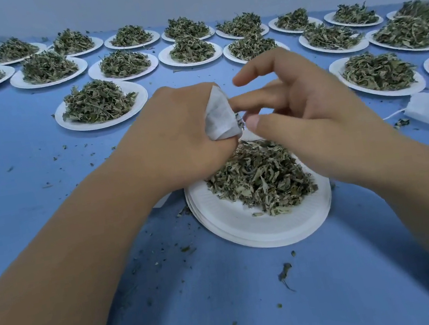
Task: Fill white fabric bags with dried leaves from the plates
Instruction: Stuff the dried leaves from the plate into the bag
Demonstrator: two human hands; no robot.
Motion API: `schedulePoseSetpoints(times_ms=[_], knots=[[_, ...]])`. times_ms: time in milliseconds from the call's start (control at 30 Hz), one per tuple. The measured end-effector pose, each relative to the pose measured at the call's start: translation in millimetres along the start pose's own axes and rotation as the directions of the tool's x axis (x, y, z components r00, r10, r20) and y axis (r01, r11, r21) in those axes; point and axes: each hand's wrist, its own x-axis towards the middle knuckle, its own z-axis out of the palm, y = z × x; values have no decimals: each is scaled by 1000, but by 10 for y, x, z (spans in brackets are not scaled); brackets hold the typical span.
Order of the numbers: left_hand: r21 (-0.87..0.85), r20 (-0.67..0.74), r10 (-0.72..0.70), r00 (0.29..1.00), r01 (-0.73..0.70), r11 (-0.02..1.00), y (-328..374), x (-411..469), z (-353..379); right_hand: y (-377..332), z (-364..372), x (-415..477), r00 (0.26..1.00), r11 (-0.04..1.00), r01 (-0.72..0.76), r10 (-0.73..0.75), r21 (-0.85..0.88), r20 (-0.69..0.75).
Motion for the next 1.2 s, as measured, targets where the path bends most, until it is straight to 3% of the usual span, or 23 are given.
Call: schedulePoseSetpoints(times_ms=[133, 333, 567, 700, 933, 1200], knots=[[-50, -24, 1, 1000, -3, 999, 8, -13, -48, -10, -19, 4, 981, 985, 47, -76, -164, -177], [-5, 35, -1, 999, 1, 1000, 38, 13, -12, -24, 9, 6, 1000, 976, -26, 21, -217, -24], [7, 43, 23, 999, -23, 1000, 36, -12, -21, -40, 1, 25, 990, 993, -55, 68, -100, 122], [45, 36, 36, 999, -38, 998, 13, -17, -9, -23, 1, 15, 983, 988, -38, 64, -152, 172], [148, 57, 77, 995, -84, 985, -6, 0, 0, 11, -1, 13, 975, 990, -30, 60, -139, 216], [155, 58, 88, 994, -96, 983, -10, -3, -6, 26, 8, -6, 978, 983, -9, 47, -183, 202]])
